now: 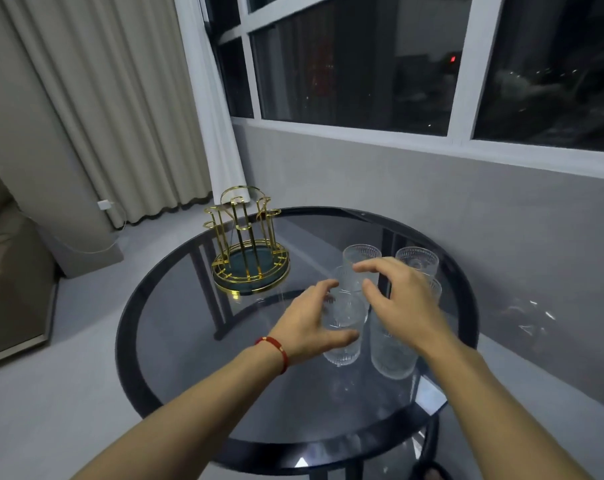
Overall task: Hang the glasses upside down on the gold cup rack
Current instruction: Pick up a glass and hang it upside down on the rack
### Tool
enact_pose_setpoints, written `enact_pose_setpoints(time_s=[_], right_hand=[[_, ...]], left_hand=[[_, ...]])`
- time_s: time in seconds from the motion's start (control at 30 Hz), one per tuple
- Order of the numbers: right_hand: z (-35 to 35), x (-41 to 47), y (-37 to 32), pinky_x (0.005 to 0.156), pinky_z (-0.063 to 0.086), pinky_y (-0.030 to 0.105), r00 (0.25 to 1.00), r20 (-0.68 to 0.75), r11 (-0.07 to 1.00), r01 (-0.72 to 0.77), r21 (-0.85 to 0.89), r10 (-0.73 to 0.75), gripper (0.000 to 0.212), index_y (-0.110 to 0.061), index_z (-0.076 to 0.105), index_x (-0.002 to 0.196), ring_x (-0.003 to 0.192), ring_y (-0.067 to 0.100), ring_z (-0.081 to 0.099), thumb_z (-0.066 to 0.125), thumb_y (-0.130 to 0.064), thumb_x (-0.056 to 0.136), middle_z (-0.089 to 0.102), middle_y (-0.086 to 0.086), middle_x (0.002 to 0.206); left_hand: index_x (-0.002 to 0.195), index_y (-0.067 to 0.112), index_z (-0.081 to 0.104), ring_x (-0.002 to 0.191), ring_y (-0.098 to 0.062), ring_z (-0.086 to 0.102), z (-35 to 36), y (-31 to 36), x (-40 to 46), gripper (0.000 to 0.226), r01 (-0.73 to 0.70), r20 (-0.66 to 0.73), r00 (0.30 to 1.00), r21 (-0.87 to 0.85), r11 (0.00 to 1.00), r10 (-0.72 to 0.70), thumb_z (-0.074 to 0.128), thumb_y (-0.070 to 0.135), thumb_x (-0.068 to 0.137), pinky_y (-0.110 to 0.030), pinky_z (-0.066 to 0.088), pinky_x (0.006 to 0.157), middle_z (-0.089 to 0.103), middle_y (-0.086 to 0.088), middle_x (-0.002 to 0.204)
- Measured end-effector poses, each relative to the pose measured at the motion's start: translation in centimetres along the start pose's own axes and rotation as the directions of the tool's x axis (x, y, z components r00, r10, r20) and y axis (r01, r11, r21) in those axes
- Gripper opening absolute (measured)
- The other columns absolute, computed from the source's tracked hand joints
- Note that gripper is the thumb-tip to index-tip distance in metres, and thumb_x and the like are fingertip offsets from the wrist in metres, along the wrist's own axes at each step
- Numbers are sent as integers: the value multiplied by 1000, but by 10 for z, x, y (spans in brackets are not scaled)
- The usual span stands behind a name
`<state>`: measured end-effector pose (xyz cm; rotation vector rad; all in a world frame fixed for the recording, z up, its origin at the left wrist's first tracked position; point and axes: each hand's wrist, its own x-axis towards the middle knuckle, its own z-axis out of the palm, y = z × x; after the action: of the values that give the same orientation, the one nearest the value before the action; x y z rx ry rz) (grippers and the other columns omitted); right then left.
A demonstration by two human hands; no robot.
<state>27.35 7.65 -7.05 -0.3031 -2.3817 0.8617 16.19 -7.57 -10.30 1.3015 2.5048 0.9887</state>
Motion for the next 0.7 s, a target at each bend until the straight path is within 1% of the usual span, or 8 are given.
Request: enact_pose_setpoints(time_s=[0.17,0.27,0.33,0.43,0.5,0.57,0.6,0.7], right_hand=[[4,5,-12,90,41,0,999,-43,984,-3,176,11,26,-26,76,118,107,-20,59,64,-14,98,73,-18,118],[17,8,-29,96,49,16,997,35,925,-73,373,64,26,-35,76,115,115,-9,64,67,-19,96,74,-21,118],[33,11,-42,94,48,16,989,127,852,-132,507,77,27,-41,73,117,117,-12,62,67,-27,95,72,-24,125],[65,18,-50,92,42,14,953,255,785,-284,551,166,31,-42,64,131,109,-18,58,60,-31,102,61,-24,136],[88,22,-48,106,39,21,900,333,728,-426,537,280,41,-36,53,147,122,-7,53,52,-32,106,53,-16,144],[110,31,-48,119,38,37,823,407,600,-567,564,396,46,-28,47,154,136,12,52,48,-31,109,52,-8,151],[119,36,-47,116,42,41,778,449,493,-627,603,440,44,-22,49,152,134,19,58,47,-30,109,59,-2,150],[141,47,-48,83,61,48,662,569,169,-711,683,487,38,-11,68,131,103,31,75,46,-32,110,80,13,119]], left_hand=[[146,24,45,124,-9,54,-17,-8,-4,95,69,-143,986,-137,988,-88,85,55,66,-23,46,99,58,3,138],[142,32,49,122,-7,54,-41,-23,-10,87,38,-272,958,-200,979,-93,80,61,66,-29,49,101,58,7,136],[135,38,55,117,-5,57,-55,-37,-12,74,-13,-375,922,-284,959,-98,82,54,68,-35,51,102,61,9,127],[126,45,60,110,-8,63,-71,-54,-6,62,-86,-461,878,-416,905,-128,83,41,69,-41,54,98,65,10,113],[125,46,61,109,-9,63,-73,-65,-3,61,-97,-498,850,-470,878,-173,82,38,67,-40,56,96,66,12,110],[123,48,62,110,-9,63,-71,-76,-1,61,-89,-496,833,-556,826,-244,80,39,65,-43,58,95,66,13,112],[122,48,63,112,-11,62,-71,-80,0,60,-78,-479,836,-585,807,-267,79,39,65,-45,58,95,65,11,116],[122,45,63,115,-9,61,-71,-90,2,60,-80,-447,849,-633,770,-280,77,37,64,-44,56,97,65,8,122]])
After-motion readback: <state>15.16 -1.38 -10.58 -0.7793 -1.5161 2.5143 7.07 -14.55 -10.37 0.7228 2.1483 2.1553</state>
